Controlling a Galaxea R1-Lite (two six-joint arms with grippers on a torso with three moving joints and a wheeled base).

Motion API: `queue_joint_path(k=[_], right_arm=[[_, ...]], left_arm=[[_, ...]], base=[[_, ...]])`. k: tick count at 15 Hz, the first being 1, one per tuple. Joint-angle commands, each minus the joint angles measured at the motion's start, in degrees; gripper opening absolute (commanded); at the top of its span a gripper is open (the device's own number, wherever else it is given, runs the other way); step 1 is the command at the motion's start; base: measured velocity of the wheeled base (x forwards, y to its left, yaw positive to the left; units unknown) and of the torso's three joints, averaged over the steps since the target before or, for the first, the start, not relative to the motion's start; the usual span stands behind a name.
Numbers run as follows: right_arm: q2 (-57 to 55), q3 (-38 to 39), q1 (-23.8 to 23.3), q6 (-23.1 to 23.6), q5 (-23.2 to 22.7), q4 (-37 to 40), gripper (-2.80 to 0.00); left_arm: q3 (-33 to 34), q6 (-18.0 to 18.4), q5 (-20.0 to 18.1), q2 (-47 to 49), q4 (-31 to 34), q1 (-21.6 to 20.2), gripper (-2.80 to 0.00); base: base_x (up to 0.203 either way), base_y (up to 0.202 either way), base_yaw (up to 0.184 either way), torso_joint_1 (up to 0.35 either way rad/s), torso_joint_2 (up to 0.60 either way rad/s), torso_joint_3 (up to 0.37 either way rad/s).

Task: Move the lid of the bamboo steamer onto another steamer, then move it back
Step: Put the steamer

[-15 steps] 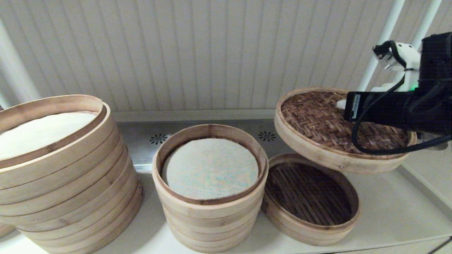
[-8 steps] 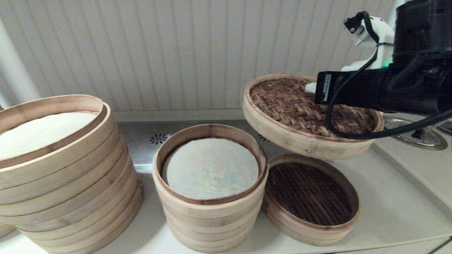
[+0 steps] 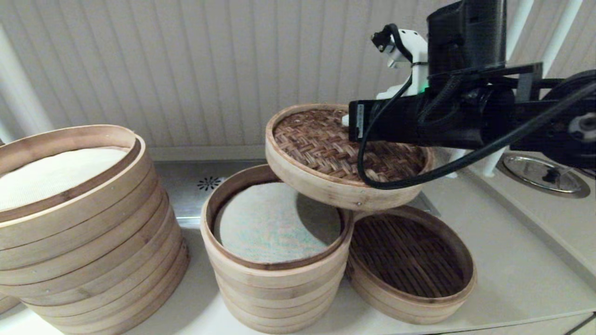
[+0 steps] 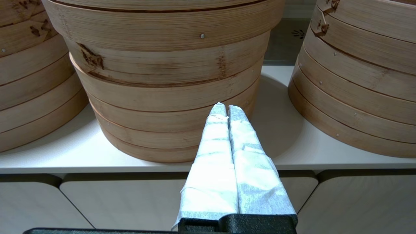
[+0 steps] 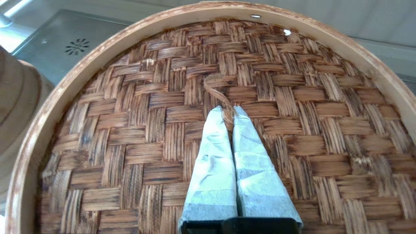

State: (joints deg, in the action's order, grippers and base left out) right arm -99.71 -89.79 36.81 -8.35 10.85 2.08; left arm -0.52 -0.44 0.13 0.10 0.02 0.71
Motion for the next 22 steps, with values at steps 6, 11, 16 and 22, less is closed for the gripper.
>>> queue_joint_path(k=[6,11,16,22], right_arm=[[-8.5,-7.2,4.3,0.0,0.1,1.3,-2.8],[-12.5,-11.7,7.3,0.3,0.3,1.6,-2.8],[-12.7,-10.1,8.6,0.0,0.3,1.6,-2.8],[-12.4,-6.0,11.2,-0.2,0.4,1.2,-2.8]], left_arm=[[0.0,0.0,0.0,0.0,0.0,0.0,-2.8],[0.0,0.0,0.0,0.0,0.0,0.0,-2.8],[0.0,0.0,0.0,0.0,0.0,0.0,-2.8],[0.0,-0.1,0.0,0.0,0.0,0.0,-2.8]], base=[[0.0,0.0,0.0,0.0,0.0,0.0],[0.0,0.0,0.0,0.0,0.0,0.0],[0.0,0.0,0.0,0.0,0.0,0.0],[0.0,0.0,0.0,0.0,0.0,0.0]])
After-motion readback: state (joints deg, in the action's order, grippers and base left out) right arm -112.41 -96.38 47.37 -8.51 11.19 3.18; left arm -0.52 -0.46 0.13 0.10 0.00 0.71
